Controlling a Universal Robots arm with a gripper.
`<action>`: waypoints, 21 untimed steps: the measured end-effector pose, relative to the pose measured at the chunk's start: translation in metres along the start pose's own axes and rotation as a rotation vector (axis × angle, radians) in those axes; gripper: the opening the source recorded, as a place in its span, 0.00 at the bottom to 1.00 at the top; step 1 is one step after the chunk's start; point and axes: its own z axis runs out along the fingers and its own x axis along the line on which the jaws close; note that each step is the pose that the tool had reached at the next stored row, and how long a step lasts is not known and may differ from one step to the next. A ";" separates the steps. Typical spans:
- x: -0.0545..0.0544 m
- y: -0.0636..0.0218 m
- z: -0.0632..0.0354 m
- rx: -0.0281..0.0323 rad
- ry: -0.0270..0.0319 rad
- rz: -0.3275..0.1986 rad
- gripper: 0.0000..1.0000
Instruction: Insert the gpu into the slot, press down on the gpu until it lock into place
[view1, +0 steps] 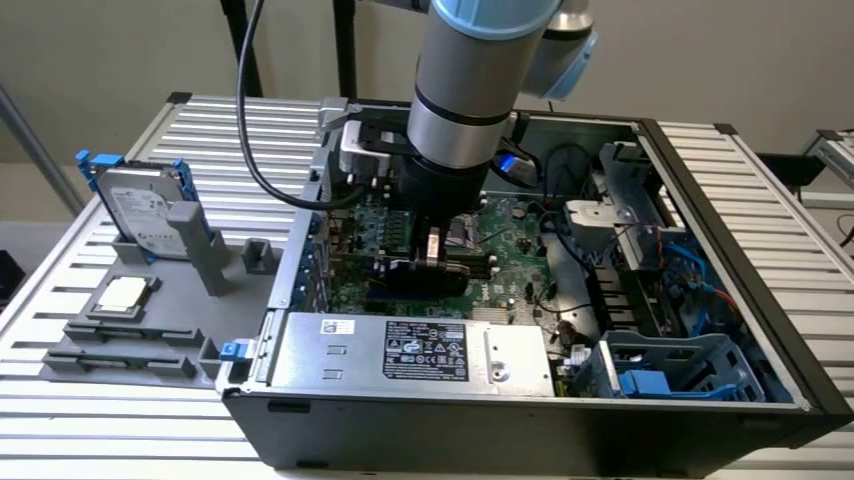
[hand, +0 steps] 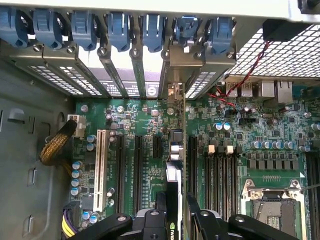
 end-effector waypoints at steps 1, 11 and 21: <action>0.000 0.0001 0.0000 -0.0001 0.0001 0.000 0.26; 0.000 0.0003 0.0037 -0.0002 0.0004 -0.003 0.26; 0.000 0.0001 0.0062 -0.0006 0.0003 -0.004 0.26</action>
